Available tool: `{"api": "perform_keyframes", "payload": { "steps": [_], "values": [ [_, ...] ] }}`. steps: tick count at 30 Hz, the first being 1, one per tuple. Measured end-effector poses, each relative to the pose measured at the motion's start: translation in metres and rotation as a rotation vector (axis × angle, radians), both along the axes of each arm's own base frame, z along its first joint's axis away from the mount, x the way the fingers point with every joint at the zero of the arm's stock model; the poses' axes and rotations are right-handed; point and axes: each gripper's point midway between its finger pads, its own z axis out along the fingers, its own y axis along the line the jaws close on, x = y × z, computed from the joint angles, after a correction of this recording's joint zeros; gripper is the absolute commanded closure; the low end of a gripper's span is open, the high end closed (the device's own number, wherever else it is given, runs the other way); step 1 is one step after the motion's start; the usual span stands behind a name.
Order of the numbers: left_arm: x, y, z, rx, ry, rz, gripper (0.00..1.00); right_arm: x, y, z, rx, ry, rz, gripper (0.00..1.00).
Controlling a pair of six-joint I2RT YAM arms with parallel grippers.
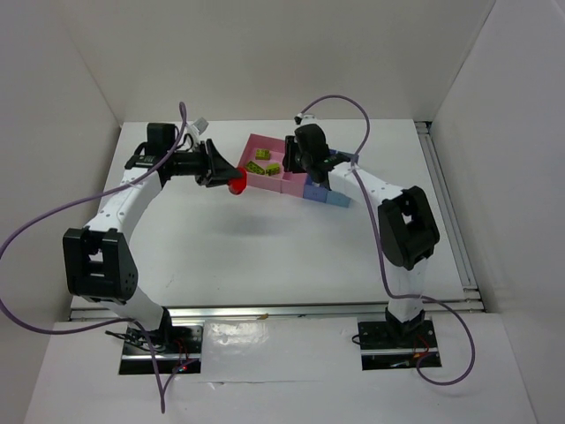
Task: Sort the legos into containers by color
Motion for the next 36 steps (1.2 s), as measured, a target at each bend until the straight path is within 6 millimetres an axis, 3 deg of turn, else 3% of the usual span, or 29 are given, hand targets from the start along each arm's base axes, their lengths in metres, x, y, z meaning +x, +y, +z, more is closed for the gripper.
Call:
{"api": "perform_keyframes", "payload": {
  "steps": [3,8,11,13,15,20,24,27,31,34,36],
  "values": [
    [-0.001,0.002,-0.005,0.021,0.001,0.003,1.00,0.004,-0.005,-0.017,0.005,0.040,-0.038,0.73],
    [-0.003,0.001,-0.010,0.043,0.009,0.002,1.00,0.011,-0.016,-0.019,0.021,0.048,-0.092,0.66],
    [-0.004,0.000,-0.010,0.046,0.011,-0.003,1.00,0.013,-0.020,-0.021,0.024,0.051,-0.110,0.52],
    [-0.005,-0.002,-0.011,0.047,0.012,-0.007,1.00,0.015,-0.021,-0.025,0.023,0.056,-0.124,0.37],
    [-0.006,-0.003,-0.011,0.047,0.013,-0.012,1.00,0.017,-0.022,-0.032,0.013,0.065,-0.133,0.30],
    [-0.008,-0.006,-0.011,0.050,0.012,-0.019,1.00,0.021,-0.023,-0.045,-0.003,0.078,-0.156,0.27],
    [-0.009,-0.010,-0.013,0.071,0.007,-0.026,1.00,0.024,-0.026,-0.039,-0.010,0.061,-0.170,0.27],
    [-0.004,-0.023,-0.008,0.111,-0.012,-0.045,1.00,0.018,-0.038,-0.021,-0.026,0.020,-0.196,0.20],
    [0.010,-0.070,0.006,0.150,-0.095,-0.126,1.00,-0.007,-0.083,0.042,-0.038,-0.097,-0.293,0.10],
    [0.023,-0.104,0.006,0.163,-0.133,-0.178,1.00,-0.025,-0.139,0.108,0.005,-0.220,-0.432,0.09],
    [0.036,-0.128,0.002,0.173,-0.152,-0.210,1.00,-0.041,-0.184,0.141,0.035,-0.288,-0.546,0.09]
  ]
}}
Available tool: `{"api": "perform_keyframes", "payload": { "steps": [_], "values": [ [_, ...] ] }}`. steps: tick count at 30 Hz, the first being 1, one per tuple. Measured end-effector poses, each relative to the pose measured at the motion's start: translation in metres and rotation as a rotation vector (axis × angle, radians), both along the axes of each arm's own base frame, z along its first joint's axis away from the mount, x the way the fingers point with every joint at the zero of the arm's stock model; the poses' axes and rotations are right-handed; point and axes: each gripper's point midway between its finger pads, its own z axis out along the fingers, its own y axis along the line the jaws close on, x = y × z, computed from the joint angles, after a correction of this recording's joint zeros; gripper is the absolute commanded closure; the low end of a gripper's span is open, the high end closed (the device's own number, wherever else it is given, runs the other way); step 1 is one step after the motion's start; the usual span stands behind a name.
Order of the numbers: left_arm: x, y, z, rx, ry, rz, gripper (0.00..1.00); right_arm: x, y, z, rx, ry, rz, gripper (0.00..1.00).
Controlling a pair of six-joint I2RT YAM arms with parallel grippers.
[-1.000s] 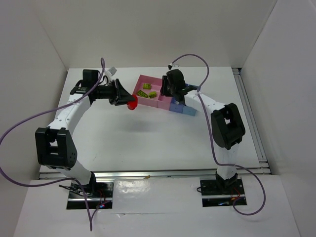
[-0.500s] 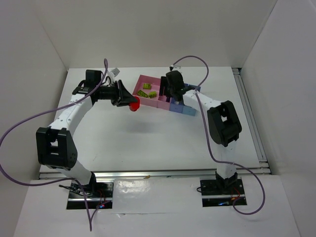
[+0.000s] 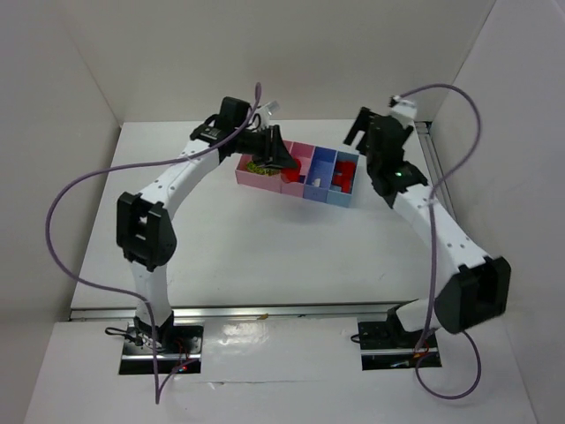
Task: Sort the legos into containers by color
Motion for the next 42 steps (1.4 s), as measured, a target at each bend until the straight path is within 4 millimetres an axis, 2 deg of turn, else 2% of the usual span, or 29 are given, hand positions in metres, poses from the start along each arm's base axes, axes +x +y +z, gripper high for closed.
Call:
{"api": "perform_keyframes", "payload": {
  "steps": [2,4,8,11,13,16,19,26,30,31,32,35,36,42],
  "values": [
    [0.015,-0.023,-0.006,0.005,-0.018,-0.024,1.00,-0.019,-0.039,0.012,0.013,-0.026,-0.104,0.09],
    [0.030,-0.046,-0.013,0.009,-0.027,-0.042,1.00,-0.045,-0.062,0.010,0.030,-0.019,-0.175,0.09],
    [0.055,-0.096,-0.022,-0.034,-0.070,-0.067,1.00,-0.077,-0.076,-0.014,0.047,0.047,-0.223,0.09],
    [0.062,-0.124,-0.046,-0.062,-0.045,-0.067,1.00,-0.095,-0.082,-0.028,0.062,0.088,-0.242,0.09],
    [0.064,-0.137,-0.066,-0.063,-0.020,-0.054,1.00,-0.107,-0.086,-0.028,0.072,0.095,-0.252,0.09],
    [0.070,-0.148,-0.093,-0.043,-0.012,-0.018,1.00,-0.119,-0.092,-0.021,0.084,0.080,-0.269,0.09],
    [0.077,-0.156,-0.107,-0.040,-0.020,0.014,1.00,-0.129,-0.098,-0.017,0.084,0.074,-0.291,0.09],
    [0.099,-0.164,-0.115,-0.064,-0.055,0.093,0.93,-0.141,-0.104,-0.016,0.077,0.079,-0.315,0.09],
    [0.108,-0.166,-0.115,-0.080,-0.070,0.125,0.58,-0.142,-0.106,-0.018,0.074,0.088,-0.320,0.09],
    [0.109,-0.166,-0.115,-0.082,-0.069,0.127,0.43,-0.142,-0.106,-0.018,0.073,0.089,-0.323,0.09],
    [0.109,-0.167,-0.115,-0.085,-0.072,0.127,0.37,-0.142,-0.107,-0.018,0.073,0.089,-0.324,0.09],
    [0.108,-0.169,-0.113,-0.092,-0.080,0.118,0.25,-0.142,-0.107,-0.019,0.072,0.090,-0.324,0.06],
    [0.108,-0.170,-0.112,-0.094,-0.084,0.115,0.23,-0.142,-0.107,-0.019,0.073,0.090,-0.324,0.00],
    [0.099,-0.173,-0.110,-0.090,-0.095,0.079,0.12,-0.139,-0.107,-0.026,0.083,0.106,-0.345,0.00]
  ]
}}
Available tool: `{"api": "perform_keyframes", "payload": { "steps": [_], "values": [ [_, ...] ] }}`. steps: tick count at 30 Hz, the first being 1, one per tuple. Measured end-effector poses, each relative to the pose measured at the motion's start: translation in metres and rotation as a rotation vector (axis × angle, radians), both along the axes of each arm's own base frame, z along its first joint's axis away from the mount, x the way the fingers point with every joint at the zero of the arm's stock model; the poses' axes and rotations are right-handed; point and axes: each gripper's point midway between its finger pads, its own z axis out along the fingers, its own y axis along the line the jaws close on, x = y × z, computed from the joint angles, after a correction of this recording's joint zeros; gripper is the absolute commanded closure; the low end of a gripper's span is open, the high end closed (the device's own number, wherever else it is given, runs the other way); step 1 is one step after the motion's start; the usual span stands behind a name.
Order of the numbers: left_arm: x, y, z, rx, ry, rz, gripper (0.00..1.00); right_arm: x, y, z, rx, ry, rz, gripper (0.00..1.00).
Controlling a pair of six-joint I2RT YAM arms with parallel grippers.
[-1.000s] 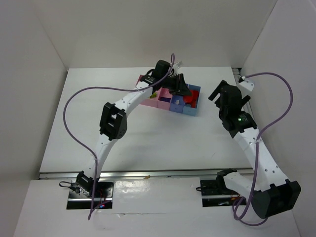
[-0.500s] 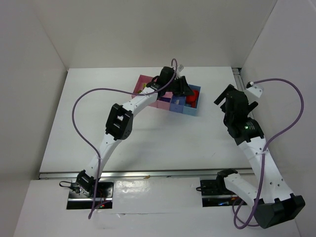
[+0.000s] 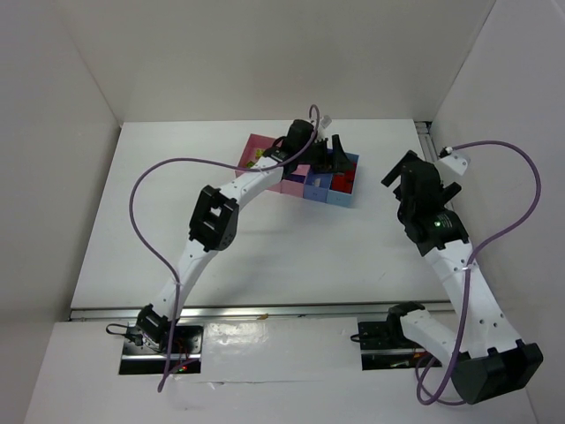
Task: Sort the legos into containers by color
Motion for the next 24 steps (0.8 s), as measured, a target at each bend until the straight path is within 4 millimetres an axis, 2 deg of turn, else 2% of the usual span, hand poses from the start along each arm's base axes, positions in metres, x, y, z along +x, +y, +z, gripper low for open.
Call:
{"api": "perform_keyframes", "payload": {
  "steps": [3,5,8,12,14,17,19,21,23,24],
  "values": [
    [-0.010,0.003,0.010,0.009,0.005,-0.017,0.12,0.004,-0.001,-0.008,0.002,0.022,-0.017,0.00],
    [-0.017,0.004,0.028,0.004,-0.015,-0.041,0.12,0.006,-0.001,-0.013,0.005,0.035,-0.029,0.00],
    [-0.033,0.012,0.069,-0.014,-0.059,-0.071,0.12,0.006,-0.004,-0.017,0.006,0.047,-0.061,0.00],
    [-0.064,0.037,0.124,-0.017,-0.122,-0.097,0.12,0.002,-0.010,-0.019,-0.010,0.075,-0.087,0.00],
    [-0.078,0.058,0.156,-0.019,-0.172,-0.094,0.12,0.001,-0.013,-0.018,-0.017,0.086,-0.104,0.00],
    [-0.082,0.105,0.186,0.000,-0.231,-0.051,0.12,0.002,-0.016,-0.017,-0.027,0.111,-0.125,0.00],
    [-0.073,0.154,0.190,0.030,-0.236,0.024,0.12,0.005,-0.016,-0.021,-0.033,0.135,-0.131,0.00],
    [-0.059,0.207,0.183,0.066,-0.220,0.119,0.12,0.006,-0.016,-0.031,-0.041,0.175,-0.141,0.00],
    [-0.047,0.259,0.166,0.112,-0.181,0.221,0.12,0.005,-0.017,-0.042,-0.050,0.224,-0.147,0.00],
    [-0.045,0.276,0.158,0.132,-0.158,0.257,0.12,0.005,-0.016,-0.048,-0.053,0.244,-0.148,0.00]
  ]
}}
